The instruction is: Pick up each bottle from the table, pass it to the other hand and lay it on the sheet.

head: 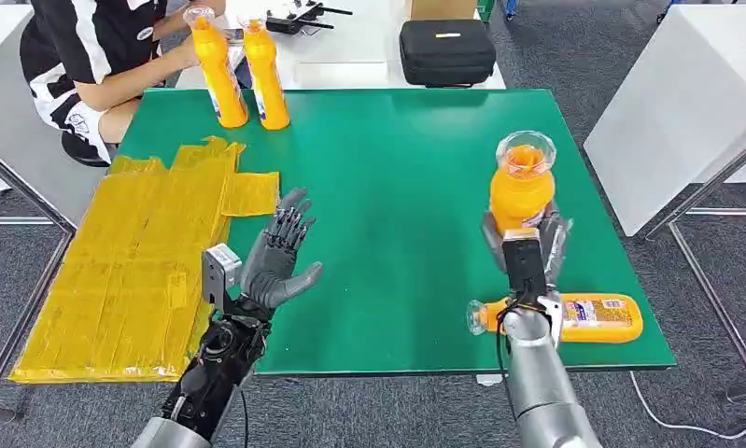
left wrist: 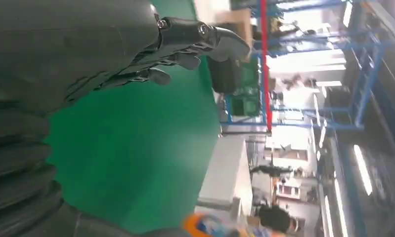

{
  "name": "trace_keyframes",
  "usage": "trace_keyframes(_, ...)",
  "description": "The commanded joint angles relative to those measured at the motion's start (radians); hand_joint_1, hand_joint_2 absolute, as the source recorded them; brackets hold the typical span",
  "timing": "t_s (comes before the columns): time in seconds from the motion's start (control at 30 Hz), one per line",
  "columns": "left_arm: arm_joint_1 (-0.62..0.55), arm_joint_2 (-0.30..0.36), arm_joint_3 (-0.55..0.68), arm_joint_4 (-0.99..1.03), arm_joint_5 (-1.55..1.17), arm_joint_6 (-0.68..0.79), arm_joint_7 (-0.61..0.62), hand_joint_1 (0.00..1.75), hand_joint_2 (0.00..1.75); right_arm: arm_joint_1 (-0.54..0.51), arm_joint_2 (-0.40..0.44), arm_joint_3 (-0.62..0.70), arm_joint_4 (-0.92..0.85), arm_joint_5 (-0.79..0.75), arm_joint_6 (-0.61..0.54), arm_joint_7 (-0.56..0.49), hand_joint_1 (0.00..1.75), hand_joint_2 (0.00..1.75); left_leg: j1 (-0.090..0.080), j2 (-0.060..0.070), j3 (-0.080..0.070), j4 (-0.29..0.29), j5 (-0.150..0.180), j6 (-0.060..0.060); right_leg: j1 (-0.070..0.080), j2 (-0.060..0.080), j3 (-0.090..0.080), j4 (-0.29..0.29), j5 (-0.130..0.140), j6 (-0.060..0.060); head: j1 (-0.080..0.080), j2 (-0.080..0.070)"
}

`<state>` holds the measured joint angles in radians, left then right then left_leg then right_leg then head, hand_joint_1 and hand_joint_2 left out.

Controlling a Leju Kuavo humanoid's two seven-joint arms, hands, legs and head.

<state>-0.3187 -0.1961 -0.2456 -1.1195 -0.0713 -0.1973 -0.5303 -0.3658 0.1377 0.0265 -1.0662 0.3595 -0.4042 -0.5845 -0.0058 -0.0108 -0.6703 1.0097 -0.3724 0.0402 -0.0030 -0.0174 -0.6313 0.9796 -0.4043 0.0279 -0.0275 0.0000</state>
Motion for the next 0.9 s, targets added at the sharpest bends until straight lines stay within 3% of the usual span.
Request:
trace_keyframes(0.03,0.048,0.051,-0.152,-0.222,-0.013,0.035,0.045,0.0,1.75,-0.037,0.061,0.287,0.069,-0.059,0.085,0.035,1.75,1.75,0.001,0.01,0.01,0.002,-0.007,-0.004,0.0,0.011,0.007,0.002,-0.004,-0.001,0.0,0.0)
trace_keyframes(0.13,0.057,0.06,-0.159,-0.246,-0.008,0.044,0.046,0.0,1.75,-0.054,0.072,0.321,0.093,-0.067,0.113,0.043,1.75,1.75,0.001,0.005,0.003,0.0,-0.002,-0.003,0.001,0.005,0.001,0.0,-0.001,-0.001,0.0,0.0)
trace_keyframes(0.2,0.059,0.065,-0.157,-0.251,-0.012,0.059,0.046,0.0,1.75,-0.06,0.072,0.366,0.099,-0.07,0.184,0.047,1.75,1.75,0.001,0.007,0.009,0.001,-0.006,-0.004,0.001,0.008,0.007,0.001,-0.004,-0.001,0.0,0.0)
trace_keyframes(0.4,0.068,0.066,-0.155,-0.242,-0.02,0.07,0.038,0.0,1.75,-0.056,0.075,0.413,0.102,-0.119,0.31,0.07,1.75,1.75,0.001,0.005,0.007,0.0,-0.004,-0.004,0.001,0.006,0.006,-0.001,-0.003,-0.002,0.0,0.0)
trace_keyframes(0.73,0.047,0.066,-0.156,-0.214,-0.021,0.065,0.031,0.0,1.75,-0.062,0.074,0.448,0.121,-0.117,0.331,0.067,1.75,1.75,0.001,0.001,0.003,-0.001,-0.002,-0.003,0.001,0.003,0.002,-0.001,-0.002,-0.002,0.0,0.0)
trace_keyframes(0.77,0.047,0.066,-0.156,-0.214,-0.021,0.065,0.031,0.0,1.75,-0.062,0.074,0.448,0.121,-0.117,0.331,0.067,1.75,1.75,0.002,0.003,0.01,0.001,-0.006,-0.005,0.001,0.004,0.01,0.0,-0.005,-0.002,0.0,0.0)
trace_keyframes(0.9,0.047,0.066,-0.156,-0.214,-0.021,0.065,0.031,0.0,1.75,-0.062,0.074,0.448,0.121,-0.117,0.331,0.067,1.75,1.75,0.001,0.002,0.004,0.0,-0.003,-0.003,0.001,0.003,0.004,0.0,-0.003,-0.002,0.0,0.0)
